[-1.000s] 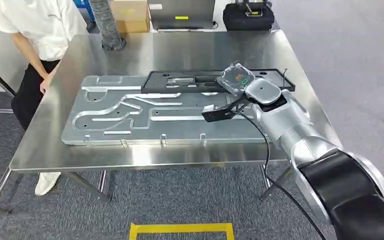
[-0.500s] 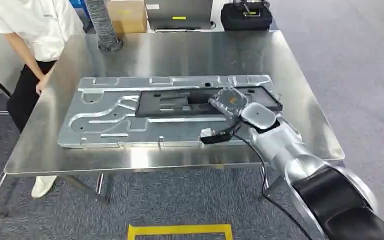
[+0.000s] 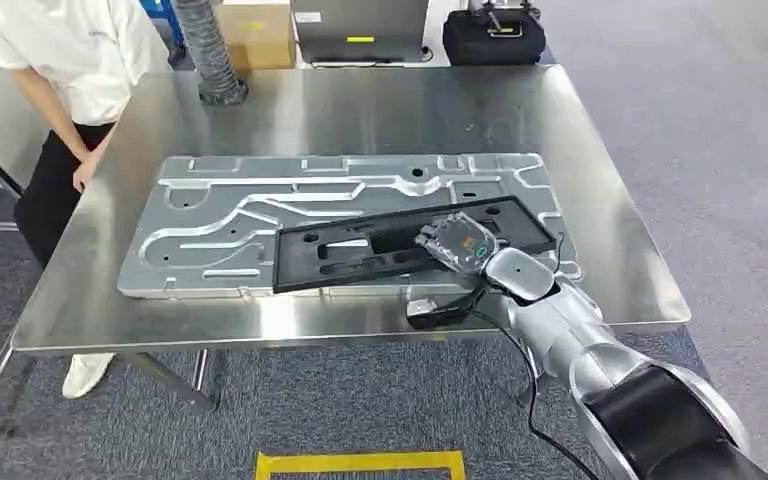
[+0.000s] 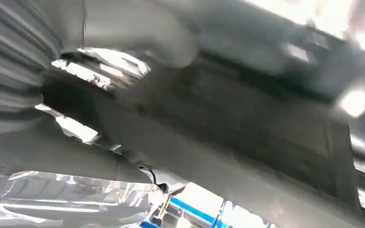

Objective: Take the parts from the cabinet and place them on the table.

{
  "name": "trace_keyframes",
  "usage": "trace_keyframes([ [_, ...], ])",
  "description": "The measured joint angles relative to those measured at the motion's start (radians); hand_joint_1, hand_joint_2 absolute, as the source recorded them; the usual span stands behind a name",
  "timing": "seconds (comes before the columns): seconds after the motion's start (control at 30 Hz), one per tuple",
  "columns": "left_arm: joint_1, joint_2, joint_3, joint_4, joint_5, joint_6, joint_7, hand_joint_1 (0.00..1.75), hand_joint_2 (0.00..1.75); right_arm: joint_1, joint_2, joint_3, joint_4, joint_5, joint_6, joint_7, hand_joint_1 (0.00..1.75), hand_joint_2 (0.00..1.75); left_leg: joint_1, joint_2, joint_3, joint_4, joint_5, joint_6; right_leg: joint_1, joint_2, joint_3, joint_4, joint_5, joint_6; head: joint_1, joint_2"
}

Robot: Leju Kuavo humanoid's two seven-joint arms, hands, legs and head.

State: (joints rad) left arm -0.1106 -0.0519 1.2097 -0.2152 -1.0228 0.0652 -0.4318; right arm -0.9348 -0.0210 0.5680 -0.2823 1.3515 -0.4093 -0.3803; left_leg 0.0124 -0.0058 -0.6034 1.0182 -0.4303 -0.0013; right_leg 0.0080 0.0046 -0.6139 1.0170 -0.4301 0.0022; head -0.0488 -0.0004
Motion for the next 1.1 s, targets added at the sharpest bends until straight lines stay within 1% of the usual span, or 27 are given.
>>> trace_keyframes([
  [0.03, 0.000, 0.000, -0.003, 0.000, -0.003, 0.000, 0.003, 0.00, 0.00, 0.003, 0.000, -0.003, 0.000, -0.005, -0.006, -0.002, 0.00, 0.00, 0.000, 0.000, 0.003, -0.005, 0.002, -0.006, 0.000, 0.000, 0.002, -0.005, 0.003, -0.006, 0.000, 0.000],
  [0.07, -0.001, 0.000, -0.006, 0.000, -0.003, 0.002, 0.004, 0.00, 0.00, 0.005, 0.000, -0.008, -0.001, -0.011, -0.014, -0.007, 0.00, 0.00, -0.003, 0.000, 0.000, 0.000, -0.005, -0.011, -0.015, -0.002, 0.010, -0.019, 0.011, -0.014, 0.000, 0.000],
  [0.1, -0.002, -0.001, -0.007, 0.000, -0.003, 0.002, 0.004, 0.00, 0.00, 0.006, 0.002, -0.012, -0.002, -0.017, -0.018, -0.012, 0.00, 0.00, -0.002, 0.001, -0.005, 0.021, -0.023, -0.016, -0.012, -0.004, 0.015, -0.026, 0.012, -0.016, 0.000, 0.000],
  [0.13, -0.003, -0.002, -0.009, 0.000, -0.003, 0.003, 0.005, 0.00, 0.00, 0.007, 0.001, -0.015, -0.002, -0.021, -0.021, -0.016, 0.00, 0.00, -0.001, 0.001, -0.028, 0.076, -0.058, -0.018, -0.013, -0.005, 0.016, -0.026, 0.012, -0.021, 0.000, 0.000],
  [0.17, -0.002, -0.002, -0.011, 0.000, -0.004, 0.004, 0.008, 0.00, 0.00, 0.011, 0.000, -0.020, -0.002, -0.026, -0.025, -0.019, 0.00, 0.00, 0.001, 0.001, -0.066, 0.162, -0.103, -0.021, -0.011, -0.005, 0.015, -0.025, 0.012, -0.021, 0.000, 0.000],
  [0.2, 0.000, -0.002, -0.013, 0.000, -0.005, 0.005, 0.010, 0.00, 0.00, 0.014, 0.000, -0.024, -0.002, -0.031, -0.027, -0.021, 0.00, 0.00, 0.001, 0.001, -0.102, 0.244, -0.136, -0.023, -0.011, -0.005, 0.015, -0.024, 0.011, -0.022, 0.000, 0.000],
  [0.23, 0.000, -0.002, -0.015, 0.000, -0.007, 0.006, 0.013, 0.00, 0.00, 0.017, 0.000, -0.029, -0.001, -0.036, -0.031, -0.027, 0.00, 0.00, 0.001, 0.001, -0.127, 0.300, -0.150, -0.026, -0.011, -0.005, 0.015, -0.023, 0.011, -0.022, 0.000, 0.000],
  [0.27, 0.000, -0.002, -0.017, 0.000, -0.012, 0.006, 0.016, 0.00, 0.00, 0.022, 0.000, -0.033, -0.001, -0.039, -0.032, -0.033, 0.00, 0.00, 0.001, 0.001, -0.130, 0.304, -0.138, -0.027, -0.011, -0.004, 0.015, -0.022, 0.011, -0.022, 0.000, 0.000],
  [0.3, -0.002, -0.002, -0.019, 0.000, -0.013, 0.005, 0.019, 0.00, 0.00, 0.029, 0.000, -0.036, -0.001, -0.045, -0.034, -0.041, 0.00, 0.00, 0.002, 0.001, -0.111, 0.263, -0.107, -0.027, -0.011, -0.004, 0.016, -0.020, 0.010, -0.022, 0.000, 0.000],
  [0.37, -0.005, -0.002, -0.022, 0.000, -0.014, 0.003, 0.025, 0.00, 0.00, 0.036, 0.000, -0.051, -0.004, -0.080, -0.054, -0.077, 0.00, 0.00, 0.005, 0.002, -0.026, 0.091, -0.018, -0.027, -0.014, -0.001, 0.015, -0.012, 0.006, -0.016, 0.000, 0.000],
  [0.4, -0.007, -0.002, -0.022, 0.000, -0.013, 0.003, 0.028, 0.00, 0.00, 0.038, 0.000, -0.068, -0.010, -0.123, -0.091, -0.120, 0.00, 0.00, 0.006, 0.002, 0.007, 0.017, -0.014, -0.024, -0.013, 0.000, 0.012, -0.007, 0.002, -0.010, 0.000, 0.000],
  [0.43, -0.009, -0.002, -0.022, 0.000, -0.013, 0.003, 0.029, 0.00, 0.00, 0.038, 0.000, -0.085, -0.016, -0.158, -0.122, -0.157, 0.00, 0.00, 0.001, 0.000, 0.013, 0.005, -0.015, -0.016, -0.005, 0.002, 0.005, 0.003, 0.000, -0.005, 0.000, 0.000],
  [0.5, -0.010, -0.003, -0.023, 0.000, -0.013, 0.005, 0.035, 0.00, 0.00, 0.044, 0.003, -0.118, -0.035, -0.253, -0.172, -0.245, 0.00, 0.00, 0.000, -0.001, 0.008, 0.009, -0.013, -0.004, -0.005, 0.002, 0.004, -0.002, 0.005, 0.004, 0.000, 0.000],
  [0.53, -0.010, -0.003, -0.023, 0.000, -0.013, 0.007, 0.038, 0.00, 0.00, 0.059, 0.003, -0.126, -0.075, -0.358, -0.191, -0.278, 0.00, 0.00, -0.003, -0.001, 0.008, 0.009, -0.011, 0.003, -0.007, 0.002, 0.005, -0.005, 0.007, 0.010, 0.000, 0.000],
  [0.57, -0.010, -0.005, -0.023, 0.000, -0.012, 0.009, 0.042, 0.00, 0.00, 0.080, -0.001, -0.124, -0.133, -0.489, -0.204, -0.282, 0.00, 0.00, 0.003, 0.000, 0.009, 0.003, -0.006, 0.011, -0.008, 0.002, 0.003, -0.001, 0.002, 0.015, 0.000, 0.000],
  [0.6, -0.010, -0.007, -0.023, 0.000, -0.010, 0.010, 0.043, 0.00, 0.00, 0.098, -0.015, -0.109, -0.217, -0.676, -0.231, -0.283, 0.00, 0.00, 0.004, -0.001, 0.009, 0.002, -0.004, 0.015, -0.012, 0.001, -0.005, 0.019, -0.016, 0.022, 0.000, 0.000],
  [0.63, -0.010, -0.007, -0.023, 0.000, -0.006, 0.012, 0.043, 0.00, 0.00, 0.111, -0.025, -0.088, -0.312, -0.835, -0.242, -0.284, 0.00, 0.00, 0.004, 0.001, 0.008, 0.002, -0.004, 0.021, -0.013, -0.001, -0.028, 0.075, -0.055, 0.026, 0.000, 0.000],
  [0.7, -0.009, -0.007, -0.023, 0.000, 0.008, 0.013, 0.043, 0.00, 0.00, 0.151, -0.064, -0.074, -0.522, -1.009, -0.243, -0.285, 0.00, 0.00, 0.003, 0.001, 0.007, 0.002, -0.004, 0.023, -0.014, -0.001, -0.102, 0.244, -0.135, 0.033, 0.000, 0.000],
  [0.73, -0.006, -0.007, -0.022, 0.000, 0.013, 0.013, 0.042, 0.00, 0.00, 0.182, -0.078, -0.083, -0.628, -1.051, -0.241, -0.285, 0.00, 0.00, 0.003, 0.001, 0.007, 0.003, -0.005, 0.024, -0.014, -0.001, -0.132, 0.309, -0.155, 0.035, 0.000, 0.000],
  [0.77, -0.002, -0.007, -0.021, 0.000, 0.025, 0.013, 0.042, 0.00, 0.00, 0.214, -0.098, -0.101, -0.760, -1.090, -0.240, -0.285, 0.00, 0.00, 0.003, 0.000, 0.008, 0.003, -0.005, 0.024, -0.014, -0.001, -0.144, 0.330, -0.152, 0.034, 0.000, 0.000],
  [0.8, 0.003, -0.007, -0.017, 0.000, 0.043, 0.011, 0.040, 0.00, 0.00, 0.243, -0.116, -0.126, -0.896, -1.117, -0.240, -0.285, 0.00, 0.00, 0.002, -0.002, 0.008, 0.003, -0.006, 0.024, -0.014, -0.001, -0.129, 0.295, -0.124, 0.030, 0.000, 0.000],
  [0.83, 0.007, -0.008, -0.010, 0.000, 0.058, 0.007, 0.036, 0.00, 0.00, 0.262, -0.126, -0.156, -1.011, -1.115, -0.242, -0.285, 0.00, 0.00, 0.001, -0.002, 0.009, 0.003, -0.007, 0.024, -0.013, -0.001, -0.095, 0.223, -0.083, 0.025, 0.000, 0.000],
  [0.9, 0.010, -0.011, 0.007, 0.000, 0.086, -0.003, 0.022, 0.00, 0.00, 0.298, -0.144, -0.283, -1.224, -1.055, -0.241, -0.281, 0.00, 0.00, -0.001, -0.004, 0.011, 0.003, -0.009, 0.023, -0.006, -0.005, -0.002, 0.038, -0.004, 0.009, 0.000, 0.000],
  [0.93, 0.013, -0.017, 0.015, 0.000, 0.096, -0.012, 0.015, 0.00, 0.00, 0.329, -0.153, -0.373, -1.318, -1.038, -0.233, -0.281, 0.00, 0.00, -0.006, -0.011, 0.011, 0.006, -0.011, 0.019, 0.003, -0.010, 0.018, -0.007, -0.014, 0.003, 0.000, 0.000],
  [1.03, 0.029, -0.019, 0.034, 0.000, 0.112, -0.044, -0.006, 0.00, 0.00, 0.445, -0.172, -0.593, -1.468, -1.014, -0.225, -0.283, 0.00, 0.00, 0.000, -0.016, 0.015, -0.002, -0.012, 0.006, 0.008, -0.012, 0.021, -0.008, -0.012, -0.004, 0.000, 0.000],
  [1.07, 0.031, -0.019, 0.037, 0.000, 0.111, -0.049, -0.011, 0.00, 0.00, 0.493, -0.180, -0.656, -1.504, -1.023, -0.224, -0.283, 0.00, 0.00, -0.006, -0.018, 0.018, -0.004, -0.008, -0.001, 0.000, -0.013, 0.025, -0.020, -0.003, -0.010, 0.000, 0.000],
  [1.1, 0.032, -0.019, 0.038, 0.000, 0.109, -0.051, -0.013, 0.00, 0.00, 0.537, -0.185, -0.704, -1.529, -1.028, -0.223, -0.284, 0.00, 0.00, -0.004, -0.012, 0.016, 0.005, -0.025, -0.001, -0.007, -0.020, 0.032, -0.032, 0.004, -0.010, 0.000, 0.000],
])
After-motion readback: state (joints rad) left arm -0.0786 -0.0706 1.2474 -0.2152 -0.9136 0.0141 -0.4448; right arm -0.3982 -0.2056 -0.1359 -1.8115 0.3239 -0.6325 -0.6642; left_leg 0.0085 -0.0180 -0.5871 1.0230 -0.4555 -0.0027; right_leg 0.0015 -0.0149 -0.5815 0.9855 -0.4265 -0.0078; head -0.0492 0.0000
